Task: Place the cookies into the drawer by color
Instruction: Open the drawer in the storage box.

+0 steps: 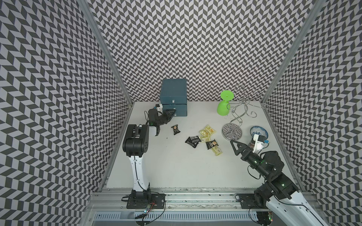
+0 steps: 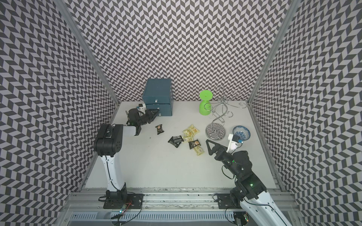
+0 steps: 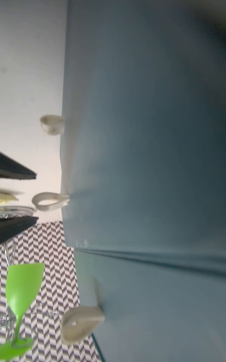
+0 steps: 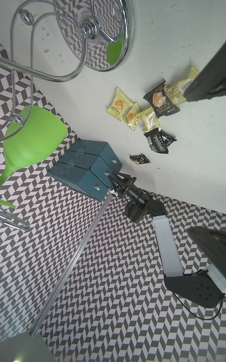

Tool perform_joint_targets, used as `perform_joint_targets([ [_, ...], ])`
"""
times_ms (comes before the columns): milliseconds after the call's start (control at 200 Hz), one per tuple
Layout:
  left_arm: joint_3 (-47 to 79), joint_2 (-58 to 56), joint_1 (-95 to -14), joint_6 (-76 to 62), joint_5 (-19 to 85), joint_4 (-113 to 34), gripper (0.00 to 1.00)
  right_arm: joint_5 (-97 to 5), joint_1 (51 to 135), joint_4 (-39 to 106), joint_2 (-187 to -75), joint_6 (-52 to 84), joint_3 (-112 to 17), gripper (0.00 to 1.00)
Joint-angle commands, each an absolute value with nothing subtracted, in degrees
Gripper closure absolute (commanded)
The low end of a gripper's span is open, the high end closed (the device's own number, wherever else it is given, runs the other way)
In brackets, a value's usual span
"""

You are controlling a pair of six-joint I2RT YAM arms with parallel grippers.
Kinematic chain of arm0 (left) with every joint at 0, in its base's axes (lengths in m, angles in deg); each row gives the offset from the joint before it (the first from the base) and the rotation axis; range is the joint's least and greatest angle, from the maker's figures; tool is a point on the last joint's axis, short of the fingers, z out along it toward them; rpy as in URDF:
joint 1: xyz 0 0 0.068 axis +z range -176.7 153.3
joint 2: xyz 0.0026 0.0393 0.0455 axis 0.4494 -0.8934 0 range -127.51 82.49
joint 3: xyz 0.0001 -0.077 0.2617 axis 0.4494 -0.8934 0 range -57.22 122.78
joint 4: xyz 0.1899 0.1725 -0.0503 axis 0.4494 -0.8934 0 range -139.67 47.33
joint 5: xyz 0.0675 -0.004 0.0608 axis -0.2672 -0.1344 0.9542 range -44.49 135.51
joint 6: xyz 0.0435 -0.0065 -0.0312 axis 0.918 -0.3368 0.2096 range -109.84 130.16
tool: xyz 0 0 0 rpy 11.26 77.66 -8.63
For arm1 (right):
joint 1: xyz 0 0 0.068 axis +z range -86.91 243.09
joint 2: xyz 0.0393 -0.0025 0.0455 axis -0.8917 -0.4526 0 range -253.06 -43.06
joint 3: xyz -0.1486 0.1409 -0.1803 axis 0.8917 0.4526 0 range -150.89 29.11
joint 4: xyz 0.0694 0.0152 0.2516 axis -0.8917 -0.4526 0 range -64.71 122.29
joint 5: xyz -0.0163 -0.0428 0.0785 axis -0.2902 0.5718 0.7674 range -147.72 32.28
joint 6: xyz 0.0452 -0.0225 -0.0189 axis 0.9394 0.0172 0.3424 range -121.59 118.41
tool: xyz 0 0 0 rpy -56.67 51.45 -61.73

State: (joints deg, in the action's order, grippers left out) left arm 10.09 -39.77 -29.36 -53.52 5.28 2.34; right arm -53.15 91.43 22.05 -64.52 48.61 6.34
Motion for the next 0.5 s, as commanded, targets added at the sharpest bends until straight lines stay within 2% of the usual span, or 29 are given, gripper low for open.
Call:
perform_joint_targets([
  [0,11.08,-38.33,-29.63,-54.0,4.19,5.14,0.55,-52.96,91.64,24.89,-64.47,48.68,6.37,0.0],
  [210,14.68,-40.68,-29.6,-53.83,4.86,2.78,0.55,-53.28,91.59,24.07,-64.14,48.42,5.73,0.0],
  [346,17.37,-42.86,-29.6,-54.38,3.65,2.28,0.74,-53.51,91.63,23.53,-63.53,48.51,5.82,0.0],
  [496,16.32,-42.51,-29.58,-54.46,3.8,2.5,0.86,-53.75,91.63,23.48,-63.24,48.51,5.82,0.0],
])
